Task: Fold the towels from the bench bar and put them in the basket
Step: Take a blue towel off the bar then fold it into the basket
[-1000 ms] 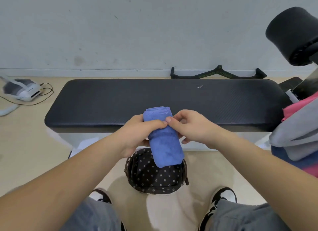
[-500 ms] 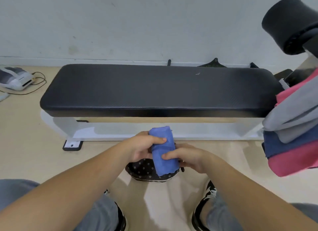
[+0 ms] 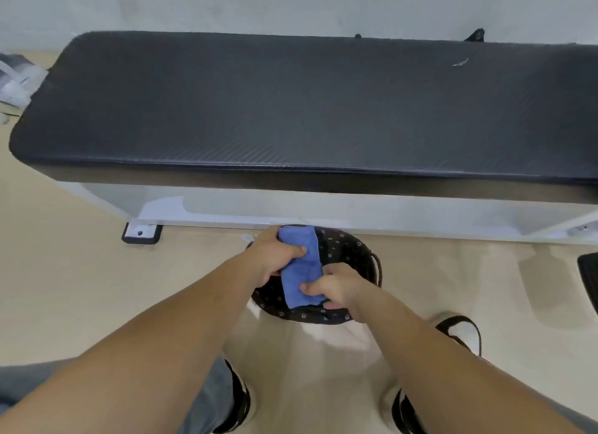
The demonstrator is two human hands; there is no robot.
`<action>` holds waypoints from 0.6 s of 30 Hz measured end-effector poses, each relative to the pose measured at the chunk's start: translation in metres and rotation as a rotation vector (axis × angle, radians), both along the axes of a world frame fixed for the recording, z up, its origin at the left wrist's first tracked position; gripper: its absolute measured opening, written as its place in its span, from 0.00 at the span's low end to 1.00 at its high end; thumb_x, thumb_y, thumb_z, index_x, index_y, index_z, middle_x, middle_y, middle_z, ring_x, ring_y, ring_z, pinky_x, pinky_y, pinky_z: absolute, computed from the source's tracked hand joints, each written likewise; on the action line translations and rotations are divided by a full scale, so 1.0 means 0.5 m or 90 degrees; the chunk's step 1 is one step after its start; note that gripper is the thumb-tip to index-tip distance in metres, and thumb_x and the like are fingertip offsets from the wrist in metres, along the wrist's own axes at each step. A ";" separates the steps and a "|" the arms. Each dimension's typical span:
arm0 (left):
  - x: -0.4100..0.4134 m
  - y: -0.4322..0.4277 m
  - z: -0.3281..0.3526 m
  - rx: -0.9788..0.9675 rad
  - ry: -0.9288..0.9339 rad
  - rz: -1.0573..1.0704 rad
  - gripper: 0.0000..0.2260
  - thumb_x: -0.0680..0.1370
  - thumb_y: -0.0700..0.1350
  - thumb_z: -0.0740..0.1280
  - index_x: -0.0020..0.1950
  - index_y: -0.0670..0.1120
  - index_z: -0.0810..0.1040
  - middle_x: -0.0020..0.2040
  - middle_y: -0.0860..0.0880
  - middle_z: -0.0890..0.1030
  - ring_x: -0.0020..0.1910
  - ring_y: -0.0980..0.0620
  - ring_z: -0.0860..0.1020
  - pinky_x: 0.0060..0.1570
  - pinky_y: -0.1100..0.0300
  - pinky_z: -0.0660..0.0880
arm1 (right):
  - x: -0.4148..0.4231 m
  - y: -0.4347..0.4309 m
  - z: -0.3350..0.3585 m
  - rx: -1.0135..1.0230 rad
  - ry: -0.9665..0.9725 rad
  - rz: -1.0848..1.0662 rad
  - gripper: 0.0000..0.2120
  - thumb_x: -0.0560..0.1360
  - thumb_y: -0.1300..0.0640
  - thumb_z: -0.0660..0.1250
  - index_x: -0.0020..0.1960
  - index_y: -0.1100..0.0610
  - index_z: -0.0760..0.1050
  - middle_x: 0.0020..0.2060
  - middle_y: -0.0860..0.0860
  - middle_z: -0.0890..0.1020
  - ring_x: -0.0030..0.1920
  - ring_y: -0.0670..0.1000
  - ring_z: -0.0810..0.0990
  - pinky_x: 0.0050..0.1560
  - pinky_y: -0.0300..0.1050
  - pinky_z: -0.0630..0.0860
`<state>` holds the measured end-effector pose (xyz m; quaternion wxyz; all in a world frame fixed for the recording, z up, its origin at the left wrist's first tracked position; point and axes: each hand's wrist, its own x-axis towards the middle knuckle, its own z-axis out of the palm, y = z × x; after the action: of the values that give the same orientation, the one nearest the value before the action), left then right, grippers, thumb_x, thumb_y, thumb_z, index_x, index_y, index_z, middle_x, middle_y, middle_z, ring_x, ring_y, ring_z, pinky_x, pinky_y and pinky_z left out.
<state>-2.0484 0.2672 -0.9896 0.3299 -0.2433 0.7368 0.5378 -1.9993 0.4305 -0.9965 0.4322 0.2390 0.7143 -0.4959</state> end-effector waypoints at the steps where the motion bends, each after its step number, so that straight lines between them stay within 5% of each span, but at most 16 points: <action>1: -0.001 -0.009 -0.020 -0.022 0.001 -0.002 0.18 0.75 0.41 0.76 0.63 0.50 0.78 0.55 0.48 0.84 0.53 0.47 0.84 0.57 0.47 0.82 | -0.002 -0.016 -0.024 0.019 0.002 -0.018 0.16 0.73 0.57 0.77 0.57 0.58 0.79 0.55 0.55 0.83 0.55 0.54 0.82 0.61 0.52 0.81; 4: -0.002 -0.028 -0.074 -0.110 0.021 -0.023 0.14 0.75 0.45 0.75 0.59 0.48 0.78 0.52 0.48 0.83 0.52 0.47 0.83 0.56 0.49 0.81 | -0.001 -0.055 -0.095 0.032 0.004 -0.098 0.08 0.74 0.63 0.74 0.53 0.60 0.81 0.48 0.56 0.84 0.49 0.55 0.83 0.56 0.53 0.83; 7: -0.007 -0.048 -0.108 -0.249 0.063 -0.123 0.07 0.77 0.46 0.71 0.44 0.44 0.77 0.42 0.48 0.81 0.43 0.48 0.80 0.47 0.53 0.79 | -0.004 -0.082 -0.145 0.009 -0.027 -0.171 0.07 0.76 0.66 0.71 0.53 0.61 0.81 0.51 0.57 0.85 0.48 0.55 0.84 0.45 0.47 0.84; 9: -0.007 -0.062 -0.123 -0.322 0.082 -0.178 0.13 0.78 0.42 0.68 0.35 0.45 0.69 0.34 0.48 0.75 0.36 0.48 0.74 0.37 0.56 0.72 | -0.009 -0.100 -0.165 -0.002 -0.047 -0.194 0.06 0.77 0.67 0.69 0.50 0.59 0.80 0.51 0.57 0.84 0.45 0.53 0.83 0.47 0.48 0.84; 11: -0.002 -0.072 -0.127 -0.379 0.110 -0.212 0.11 0.77 0.39 0.65 0.35 0.45 0.70 0.34 0.48 0.75 0.35 0.48 0.73 0.33 0.57 0.68 | -0.020 -0.116 -0.187 -0.001 -0.066 -0.203 0.06 0.78 0.68 0.68 0.49 0.58 0.79 0.54 0.58 0.84 0.50 0.55 0.83 0.54 0.52 0.84; 13: 0.005 -0.074 -0.129 -0.397 0.151 -0.233 0.05 0.77 0.38 0.63 0.43 0.44 0.77 0.40 0.48 0.79 0.40 0.47 0.76 0.36 0.57 0.70 | -0.028 -0.128 -0.206 -0.019 -0.092 -0.211 0.09 0.78 0.69 0.68 0.58 0.66 0.78 0.58 0.62 0.83 0.56 0.59 0.83 0.56 0.51 0.83; 15: 0.010 -0.065 -0.136 -0.386 0.189 -0.280 0.05 0.78 0.37 0.62 0.47 0.42 0.77 0.42 0.47 0.80 0.43 0.45 0.77 0.40 0.54 0.72 | -0.031 -0.138 -0.230 -0.045 -0.105 -0.197 0.19 0.78 0.69 0.67 0.68 0.69 0.73 0.52 0.59 0.82 0.49 0.57 0.82 0.46 0.45 0.84; 18: 0.017 -0.046 -0.155 -0.368 0.205 -0.415 0.06 0.78 0.37 0.61 0.50 0.42 0.77 0.48 0.47 0.77 0.47 0.45 0.77 0.45 0.55 0.72 | -0.029 -0.144 -0.256 -0.020 -0.077 -0.130 0.20 0.78 0.66 0.67 0.70 0.64 0.74 0.50 0.55 0.78 0.47 0.54 0.78 0.40 0.44 0.79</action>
<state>-2.0401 0.2442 -1.0672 0.2817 0.0058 0.9363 0.2095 -2.0138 0.3584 -1.1248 0.4256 0.3331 0.6508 -0.5333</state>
